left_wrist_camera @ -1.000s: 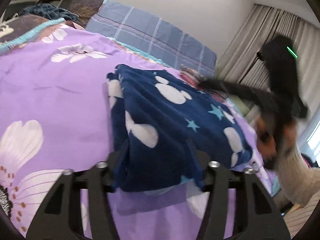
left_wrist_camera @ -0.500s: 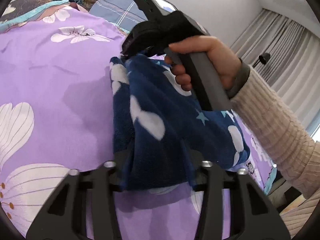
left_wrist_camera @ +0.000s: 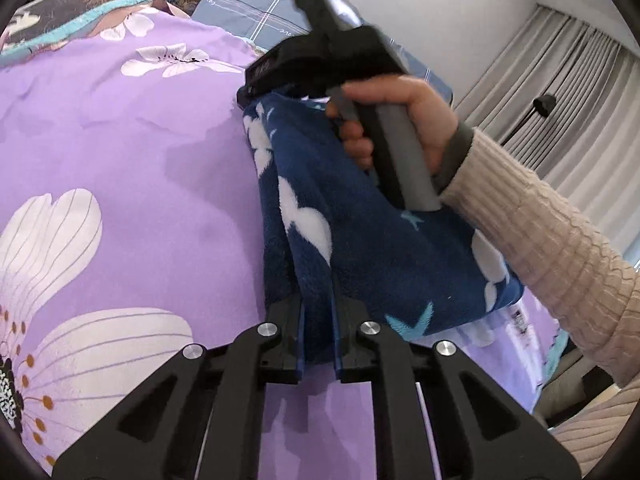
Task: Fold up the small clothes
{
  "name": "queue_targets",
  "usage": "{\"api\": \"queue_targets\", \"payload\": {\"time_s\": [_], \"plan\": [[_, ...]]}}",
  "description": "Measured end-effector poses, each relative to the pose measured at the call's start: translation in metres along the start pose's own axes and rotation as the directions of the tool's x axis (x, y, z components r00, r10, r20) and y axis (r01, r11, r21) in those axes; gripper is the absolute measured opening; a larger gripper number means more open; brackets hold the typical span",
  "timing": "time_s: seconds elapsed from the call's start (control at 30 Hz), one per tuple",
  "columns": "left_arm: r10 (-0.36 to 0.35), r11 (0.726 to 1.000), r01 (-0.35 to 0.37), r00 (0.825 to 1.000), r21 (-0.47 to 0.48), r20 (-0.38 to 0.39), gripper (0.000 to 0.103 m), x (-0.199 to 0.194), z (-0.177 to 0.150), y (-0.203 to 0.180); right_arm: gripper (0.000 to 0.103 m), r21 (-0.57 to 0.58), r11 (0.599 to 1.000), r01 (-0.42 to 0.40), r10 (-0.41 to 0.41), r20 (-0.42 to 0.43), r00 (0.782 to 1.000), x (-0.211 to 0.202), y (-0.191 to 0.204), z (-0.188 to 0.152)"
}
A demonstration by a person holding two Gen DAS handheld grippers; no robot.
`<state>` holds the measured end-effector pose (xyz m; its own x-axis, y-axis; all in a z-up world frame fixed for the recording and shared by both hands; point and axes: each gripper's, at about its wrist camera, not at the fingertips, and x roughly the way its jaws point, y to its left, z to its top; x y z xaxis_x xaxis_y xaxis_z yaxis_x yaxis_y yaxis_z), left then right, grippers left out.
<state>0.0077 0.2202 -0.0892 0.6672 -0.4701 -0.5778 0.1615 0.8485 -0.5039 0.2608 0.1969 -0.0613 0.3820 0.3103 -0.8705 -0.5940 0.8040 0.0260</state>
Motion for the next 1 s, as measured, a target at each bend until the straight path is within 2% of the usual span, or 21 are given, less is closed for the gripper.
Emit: {"api": "queue_targets", "payload": {"time_s": [0.07,0.1,0.17,0.27,0.37,0.43,0.47,0.5,0.57,0.63,0.73,0.83,0.93,1.0], "plan": [[0.001,1.0,-0.001,1.0,-0.002,-0.002,0.014,-0.001,0.0,0.001,0.049,0.009,0.999,-0.034,0.033,0.028,0.999,-0.018,-0.004,0.001],[-0.002,1.0,0.002,1.0,-0.004,-0.002,0.014,-0.001,0.0,0.002,0.052,0.013,0.999,-0.037,0.036,0.049,0.998,-0.031,-0.005,0.0],[-0.003,1.0,0.003,1.0,-0.004,0.004,0.014,-0.001,0.001,0.002,0.052,-0.004,1.0,-0.029,0.029,0.13,0.991,-0.068,-0.007,-0.008],[0.0,1.0,0.0,1.0,0.007,0.013,0.014,-0.003,-0.001,0.001,0.055,-0.076,0.997,0.01,0.006,0.201,0.979,-0.117,-0.003,-0.038],[-0.013,1.0,0.013,1.0,-0.004,0.02,0.016,-0.007,-0.004,0.002,0.06,-0.181,0.983,0.04,0.009,0.259,0.966,-0.156,0.008,-0.091],[-0.01,1.0,0.01,1.0,-0.012,0.029,0.022,-0.013,-0.004,0.005,0.061,-0.259,0.964,0.058,0.017,0.276,0.961,-0.173,0.023,-0.139],[0.024,1.0,-0.024,0.999,-0.015,0.037,0.041,-0.017,-0.005,0.007,0.064,-0.284,0.957,0.061,0.022,0.28,0.96,-0.176,0.029,-0.155],[0.063,0.998,-0.062,0.997,-0.021,0.047,0.054,-0.021,-0.004,0.009,0.065,-0.315,0.947,0.067,0.027,0.285,0.958,-0.178,0.038,-0.176],[0.129,0.991,-0.126,0.989,-0.042,0.077,0.054,-0.033,-0.002,0.017,0.068,-0.39,0.917,0.085,0.033,0.285,0.958,-0.178,0.057,-0.214],[0.192,0.981,-0.187,0.976,-0.052,0.105,0.054,-0.044,0.003,0.023,0.071,-0.498,0.857,0.13,0.03,0.301,0.953,-0.174,0.082,-0.247],[0.255,0.966,-0.248,0.956,-0.066,0.145,0.054,-0.058,0.012,0.03,0.071,-0.573,0.79,0.216,-0.02,0.328,0.944,-0.161,0.108,-0.265],[0.271,0.962,-0.258,0.947,-0.093,0.175,0.054,-0.069,0.017,0.035,0.071,-0.613,0.707,0.354,-0.132,0.376,0.917,-0.137,0.127,-0.266],[0.271,0.961,-0.257,0.946,-0.099,0.177,0.054,-0.072,0.022,0.04,0.071,-0.598,0.702,0.388,-0.15,0.409,0.9,-0.125,0.133,-0.256],[0.218,0.975,-0.206,0.962,-0.083,0.164,0.054,-0.066,0.034,0.043,0.069,-0.582,0.705,0.406,-0.167,0.421,0.892,-0.117,0.135,-0.244]]}}
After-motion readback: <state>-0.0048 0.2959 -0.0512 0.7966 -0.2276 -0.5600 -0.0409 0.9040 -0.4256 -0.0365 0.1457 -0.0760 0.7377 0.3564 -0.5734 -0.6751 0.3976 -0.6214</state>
